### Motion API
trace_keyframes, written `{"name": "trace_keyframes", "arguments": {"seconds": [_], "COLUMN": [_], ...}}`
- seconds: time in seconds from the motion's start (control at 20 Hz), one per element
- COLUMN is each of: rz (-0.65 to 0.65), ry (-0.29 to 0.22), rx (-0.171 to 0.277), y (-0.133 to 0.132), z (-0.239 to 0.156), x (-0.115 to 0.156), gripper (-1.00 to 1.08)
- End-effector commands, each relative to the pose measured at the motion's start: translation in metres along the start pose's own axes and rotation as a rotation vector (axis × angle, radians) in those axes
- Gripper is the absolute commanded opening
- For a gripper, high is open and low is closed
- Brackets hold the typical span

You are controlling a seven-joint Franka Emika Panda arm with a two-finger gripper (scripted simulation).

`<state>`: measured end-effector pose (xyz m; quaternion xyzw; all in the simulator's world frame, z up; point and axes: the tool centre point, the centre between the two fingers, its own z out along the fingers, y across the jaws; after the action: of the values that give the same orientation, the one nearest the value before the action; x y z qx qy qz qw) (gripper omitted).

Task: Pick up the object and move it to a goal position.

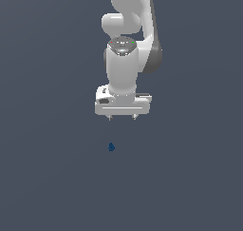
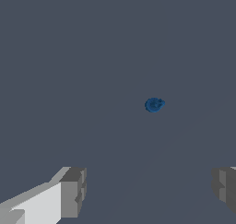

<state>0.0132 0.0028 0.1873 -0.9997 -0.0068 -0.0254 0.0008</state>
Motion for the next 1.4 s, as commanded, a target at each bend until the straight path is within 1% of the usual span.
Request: {"name": "trace_keyframes", "arguments": {"seconds": [0.0, 0.45, 0.8, 1.05, 1.35], "rz": [0.000, 0.004, -0.004, -0.041, -0.127], "ry": [0.000, 0.017, 0.016, 0.013, 0.004], "rx": [0.000, -0.014, -0.015, -0.016, -0.019], "y": [0.000, 0.006, 0.006, 0.008, 0.012], "z": [0.000, -0.006, -0.005, -0.002, 0.007], "x": [0.000, 0.000, 0.001, 0.003, 0.010], "gripper": [1.00, 1.00, 1.00, 1.00, 1.00]}}
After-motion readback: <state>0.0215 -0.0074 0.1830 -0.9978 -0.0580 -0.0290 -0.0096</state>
